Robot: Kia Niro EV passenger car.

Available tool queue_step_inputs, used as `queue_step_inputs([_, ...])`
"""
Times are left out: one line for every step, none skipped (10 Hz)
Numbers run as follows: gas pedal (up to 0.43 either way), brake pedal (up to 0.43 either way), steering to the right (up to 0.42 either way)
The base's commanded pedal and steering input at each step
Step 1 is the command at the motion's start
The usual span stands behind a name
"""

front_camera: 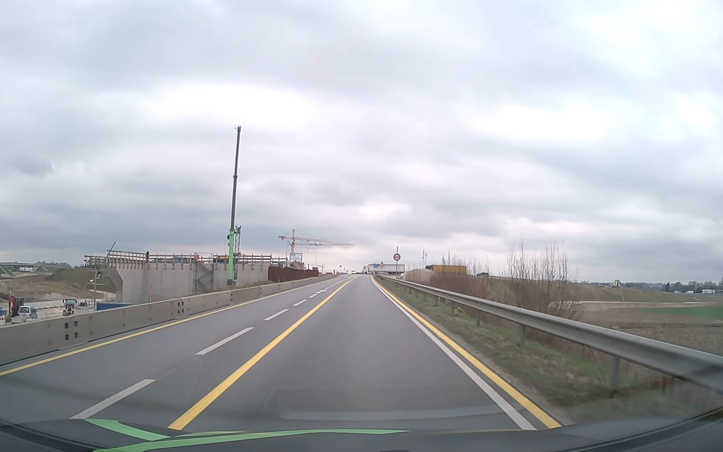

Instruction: Follow the waypoints while adhering to traffic rules and regulations

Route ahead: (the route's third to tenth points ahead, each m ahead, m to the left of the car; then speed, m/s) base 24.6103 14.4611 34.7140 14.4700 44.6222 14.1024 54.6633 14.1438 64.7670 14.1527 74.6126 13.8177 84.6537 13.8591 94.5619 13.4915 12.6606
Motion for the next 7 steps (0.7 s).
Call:
queue_step_inputs([0.15,0.0,0.0])
queue_step_inputs([0.15,0.0,0.0])
queue_step_inputs([0.15,0.0,0.0])
queue_step_inputs([0.15,0.0,0.001])
queue_step_inputs([0.15,0.0,0.001])
queue_step_inputs([0.157,0.0,0.001])
queue_step_inputs([0.157,0.0,0.001])
